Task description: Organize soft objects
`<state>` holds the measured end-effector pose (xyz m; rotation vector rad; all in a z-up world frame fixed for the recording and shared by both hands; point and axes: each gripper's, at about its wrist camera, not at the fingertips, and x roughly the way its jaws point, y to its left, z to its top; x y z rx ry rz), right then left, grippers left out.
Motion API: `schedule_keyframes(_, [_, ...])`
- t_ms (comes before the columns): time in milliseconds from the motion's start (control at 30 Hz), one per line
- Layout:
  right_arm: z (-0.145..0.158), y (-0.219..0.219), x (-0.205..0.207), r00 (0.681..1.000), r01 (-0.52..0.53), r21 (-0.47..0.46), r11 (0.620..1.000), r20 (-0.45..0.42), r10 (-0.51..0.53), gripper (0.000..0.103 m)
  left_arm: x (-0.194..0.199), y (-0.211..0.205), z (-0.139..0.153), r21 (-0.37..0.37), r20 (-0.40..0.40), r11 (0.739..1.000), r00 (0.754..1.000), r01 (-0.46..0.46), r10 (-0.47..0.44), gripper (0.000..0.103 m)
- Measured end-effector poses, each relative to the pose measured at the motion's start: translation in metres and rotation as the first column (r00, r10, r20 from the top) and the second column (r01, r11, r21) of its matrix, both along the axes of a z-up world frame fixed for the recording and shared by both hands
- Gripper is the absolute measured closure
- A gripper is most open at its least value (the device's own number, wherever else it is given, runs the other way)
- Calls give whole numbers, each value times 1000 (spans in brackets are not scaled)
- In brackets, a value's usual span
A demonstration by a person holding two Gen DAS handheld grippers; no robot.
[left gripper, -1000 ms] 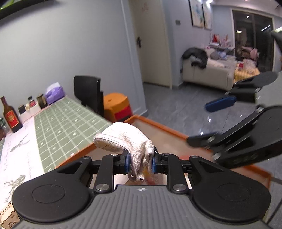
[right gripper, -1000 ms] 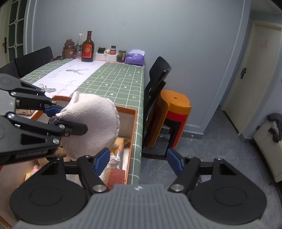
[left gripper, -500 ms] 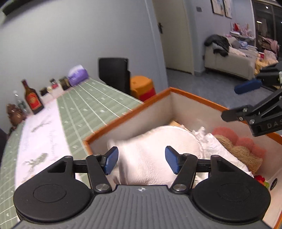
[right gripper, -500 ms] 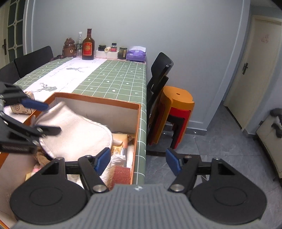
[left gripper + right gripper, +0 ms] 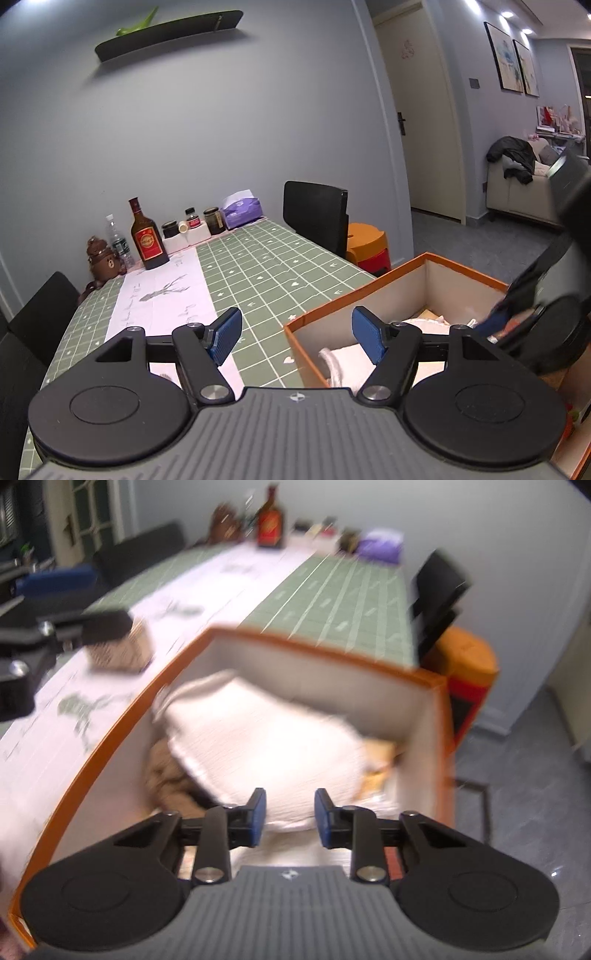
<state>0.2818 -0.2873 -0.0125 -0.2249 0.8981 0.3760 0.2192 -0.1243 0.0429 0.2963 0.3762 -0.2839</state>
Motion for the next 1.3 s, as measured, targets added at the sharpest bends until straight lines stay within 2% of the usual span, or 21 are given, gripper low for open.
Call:
schedule_keyframes(133, [-16, 20, 7, 999, -30, -40, 999, -20, 29, 76, 3, 9, -8, -12, -11, 1000, 1000, -16, 16, 23])
schedule_keyframes(300, [-18, 28, 23, 1000, 5, -60, 998, 17, -4, 76, 10, 17, -17, -28, -43, 999, 998, -39, 38, 23])
schedule_keyframes(467, [-23, 36, 46, 1000, 4, -75, 997, -3, -4, 78, 12, 23, -22, -35, -54, 998, 997, -48, 46, 23])
schedule_keyframes(700, [-34, 25, 65, 992, 75, 11, 997, -103, -73, 79, 11, 29, -23, -54, -67, 997, 996, -62, 59, 23])
schedule_keyframes(833, [-37, 20, 65, 988, 92, 35, 995, -127, -87, 79, 8, 31, -20, -48, -69, 996, 995, -70, 66, 23])
schedule_keyframes(1000, [-32, 22, 58, 994, 70, 26, 997, -84, -68, 78, -3, 31, -11, -26, -46, 998, 997, -65, 64, 23])
schedule_keyframes(1067, [-23, 26, 53, 998, 47, 12, 999, -42, -46, 77, -8, 32, -5, -28, -36, 997, 997, -74, 73, 23])
schedule_keyframes(1133, [-7, 29, 42, 999, 32, 9, 999, 41, -33, 70, -16, 32, -1, -19, -19, 997, 997, -71, 70, 23])
schedule_keyframes(1167, [3, 30, 36, 997, 27, 24, 999, 77, -29, 64, -21, 32, 1, -14, -8, 997, 998, -69, 69, 23])
schedule_keyframes(1233, [21, 33, 21, 990, 17, 54, 998, 136, -25, 58, -29, 33, 5, -16, 11, 997, 997, -72, 72, 22])
schedule_keyframes(1300, [36, 39, 6, 983, 16, 56, 998, 184, -26, 41, -38, 35, 10, -30, 26, 997, 997, -71, 72, 20])
